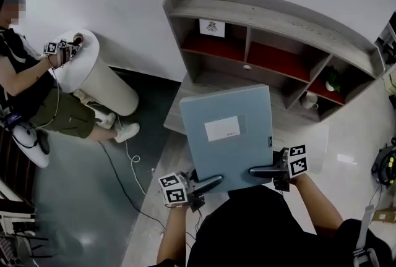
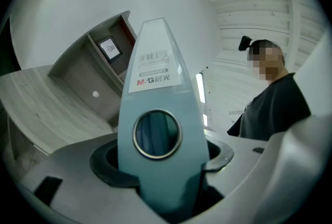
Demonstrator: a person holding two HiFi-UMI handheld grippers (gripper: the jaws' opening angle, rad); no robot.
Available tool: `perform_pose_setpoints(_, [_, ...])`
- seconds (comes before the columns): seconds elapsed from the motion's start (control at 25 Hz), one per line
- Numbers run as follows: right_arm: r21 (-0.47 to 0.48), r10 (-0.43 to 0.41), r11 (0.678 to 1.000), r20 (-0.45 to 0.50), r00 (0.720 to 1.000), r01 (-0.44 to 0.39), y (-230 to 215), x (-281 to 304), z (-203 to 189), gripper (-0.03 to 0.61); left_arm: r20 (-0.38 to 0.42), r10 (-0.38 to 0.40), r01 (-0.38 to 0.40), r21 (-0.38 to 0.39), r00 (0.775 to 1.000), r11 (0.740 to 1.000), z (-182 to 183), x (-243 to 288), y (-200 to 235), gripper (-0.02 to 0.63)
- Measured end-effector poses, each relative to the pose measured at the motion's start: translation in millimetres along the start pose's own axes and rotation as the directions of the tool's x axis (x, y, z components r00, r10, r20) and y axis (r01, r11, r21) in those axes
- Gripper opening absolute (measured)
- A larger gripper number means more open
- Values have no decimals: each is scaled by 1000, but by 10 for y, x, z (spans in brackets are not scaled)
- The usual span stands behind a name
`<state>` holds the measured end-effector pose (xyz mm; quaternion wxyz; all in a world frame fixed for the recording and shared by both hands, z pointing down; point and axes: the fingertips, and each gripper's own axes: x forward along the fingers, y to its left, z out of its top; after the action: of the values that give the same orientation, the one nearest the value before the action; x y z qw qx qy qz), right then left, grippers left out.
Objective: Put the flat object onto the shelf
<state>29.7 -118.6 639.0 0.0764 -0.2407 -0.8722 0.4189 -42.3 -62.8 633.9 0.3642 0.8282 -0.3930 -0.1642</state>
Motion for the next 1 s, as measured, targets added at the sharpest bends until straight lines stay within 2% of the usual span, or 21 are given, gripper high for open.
perform_pose_setpoints(0.16, [-34, -5, 999, 34, 999, 6, -175, -70, 358, 276, -27, -7, 8, 36, 1000, 999, 340, 216, 167, 301])
perform_pose_setpoints(0.32, [-74, -9, 997, 69, 998, 15, -314, -114, 552, 275, -71, -3, 8, 73, 997, 997, 525, 358, 315, 302])
perform_pose_setpoints(0.6, [-173, -34, 983, 135, 990, 57, -192, -194, 1010, 276, -112, -24, 43, 172, 993, 984, 989, 577, 243, 313])
perform_pose_setpoints(0.76, [-239, -67, 965, 169, 983, 107, -65, -231, 1484, 276, -128, -51, 81, 242, 990, 967, 1487, 752, 151, 322])
perform_pose_setpoints(1.0, [-357, -110, 914, 234, 966, 191, 74, -138, 2361, 276, -158, -119, 168, 351, 980, 921, 2407, 944, 115, 327])
